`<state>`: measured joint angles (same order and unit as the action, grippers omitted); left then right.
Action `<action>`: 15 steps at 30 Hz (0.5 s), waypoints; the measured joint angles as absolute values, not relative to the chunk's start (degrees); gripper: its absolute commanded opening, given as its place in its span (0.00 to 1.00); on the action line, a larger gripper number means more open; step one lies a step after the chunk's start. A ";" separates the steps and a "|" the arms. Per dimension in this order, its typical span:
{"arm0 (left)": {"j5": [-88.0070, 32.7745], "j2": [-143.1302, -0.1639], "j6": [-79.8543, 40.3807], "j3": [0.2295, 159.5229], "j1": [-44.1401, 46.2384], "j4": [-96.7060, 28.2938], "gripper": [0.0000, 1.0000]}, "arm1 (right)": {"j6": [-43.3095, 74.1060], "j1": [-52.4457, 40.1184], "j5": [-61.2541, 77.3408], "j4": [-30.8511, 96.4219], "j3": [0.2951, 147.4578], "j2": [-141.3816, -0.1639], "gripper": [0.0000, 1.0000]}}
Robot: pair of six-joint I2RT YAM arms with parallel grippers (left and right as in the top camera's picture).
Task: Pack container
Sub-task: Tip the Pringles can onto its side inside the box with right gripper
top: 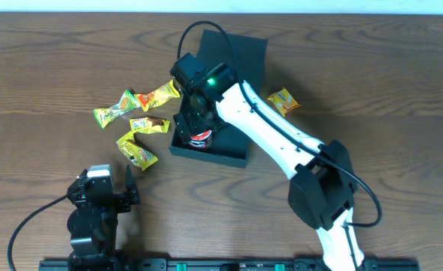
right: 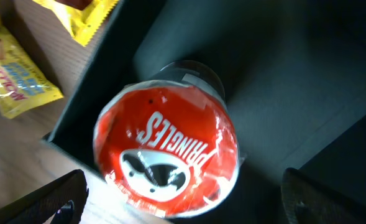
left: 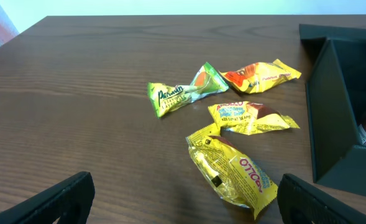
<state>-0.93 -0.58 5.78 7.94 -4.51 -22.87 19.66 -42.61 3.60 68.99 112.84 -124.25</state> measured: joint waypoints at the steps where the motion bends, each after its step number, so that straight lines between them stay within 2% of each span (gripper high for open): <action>1: -0.93 -0.58 5.78 7.94 -4.51 -22.90 0.95 | 19.81 -42.61 3.55 68.93 112.81 -124.42 0.99; 9: -0.93 -0.58 5.78 7.94 -4.51 -22.90 0.95 | 20.25 -42.61 3.62 67.59 112.79 -126.19 0.99; 15: -0.93 -0.58 5.78 7.94 -4.51 -22.87 0.95 | 20.82 -42.61 4.12 66.04 112.77 -127.13 0.81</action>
